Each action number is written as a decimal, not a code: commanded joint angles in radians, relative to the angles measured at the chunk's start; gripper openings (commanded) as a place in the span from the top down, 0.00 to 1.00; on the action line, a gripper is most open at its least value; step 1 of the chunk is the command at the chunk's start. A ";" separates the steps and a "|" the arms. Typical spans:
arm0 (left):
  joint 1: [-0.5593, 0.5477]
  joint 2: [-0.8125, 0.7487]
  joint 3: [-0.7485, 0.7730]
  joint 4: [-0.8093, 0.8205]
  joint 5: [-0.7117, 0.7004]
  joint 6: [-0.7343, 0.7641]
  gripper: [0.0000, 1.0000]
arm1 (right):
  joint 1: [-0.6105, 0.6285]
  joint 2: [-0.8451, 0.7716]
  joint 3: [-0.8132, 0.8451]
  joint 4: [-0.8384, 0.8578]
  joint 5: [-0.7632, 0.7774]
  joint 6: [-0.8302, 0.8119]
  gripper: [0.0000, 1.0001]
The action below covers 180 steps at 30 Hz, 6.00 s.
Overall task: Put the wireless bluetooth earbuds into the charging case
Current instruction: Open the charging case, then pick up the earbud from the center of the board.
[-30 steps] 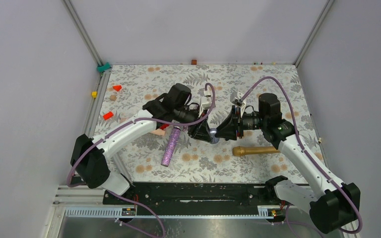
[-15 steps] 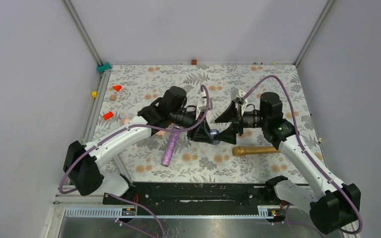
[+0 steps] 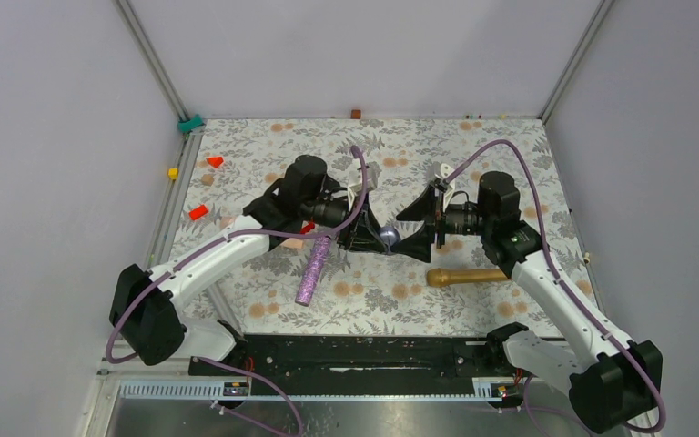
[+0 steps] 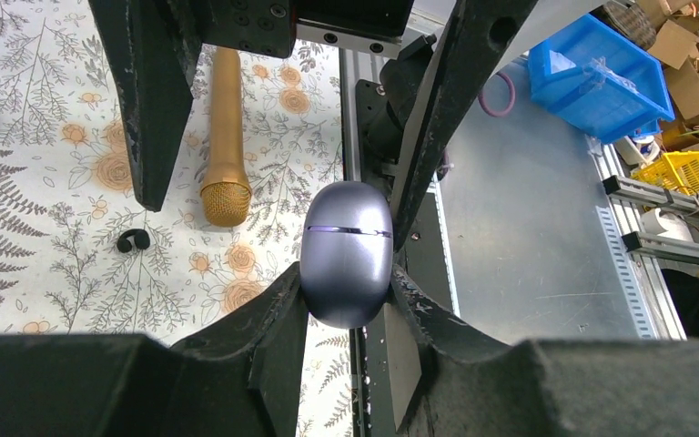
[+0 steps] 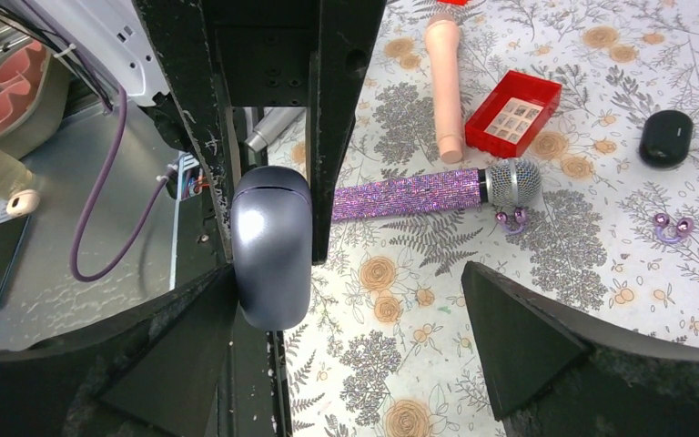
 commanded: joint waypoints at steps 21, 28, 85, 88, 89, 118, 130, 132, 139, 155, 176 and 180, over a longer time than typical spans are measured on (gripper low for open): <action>0.111 -0.133 0.092 -0.080 0.108 0.070 1.00 | -0.050 -0.082 0.244 -0.152 0.120 0.002 0.01; 0.331 -0.233 0.121 -0.183 0.121 0.147 1.00 | -0.049 -0.013 0.317 -0.206 0.266 -0.007 0.01; 0.799 -0.475 -0.201 -0.171 0.380 0.275 1.00 | 0.172 1.466 1.440 -0.762 0.926 0.198 0.45; 0.799 -0.477 -0.201 -0.171 0.383 0.274 1.00 | 0.179 1.484 1.475 -0.785 0.952 0.203 0.46; 0.799 -0.478 -0.201 -0.171 0.383 0.274 1.00 | 0.181 1.487 1.479 -0.788 0.955 0.203 0.47; 0.805 -0.486 -0.191 -0.180 0.401 0.266 1.00 | 0.234 1.531 1.517 -0.819 0.957 0.198 0.73; 0.810 -0.496 -0.186 -0.201 0.406 0.286 1.00 | 0.271 1.410 1.331 -0.808 0.825 0.102 0.73; 0.811 -0.500 -0.186 -0.203 0.410 0.286 1.00 | 0.285 1.385 1.284 -0.807 0.835 0.062 0.73; 0.817 -0.515 -0.188 -0.203 0.426 0.283 1.00 | 0.326 1.300 1.149 -0.804 0.864 -0.056 0.71; 0.826 -0.530 -0.189 -0.203 0.446 0.283 1.00 | 0.337 1.055 0.949 -0.647 0.922 -0.060 0.51; 0.834 -0.530 -0.191 -0.203 0.461 0.286 1.00 | 0.369 1.147 0.909 -0.620 1.125 0.097 0.01; 0.834 -0.530 -0.189 -0.203 0.463 0.285 1.00 | 0.378 1.183 0.950 -0.642 1.183 0.069 0.00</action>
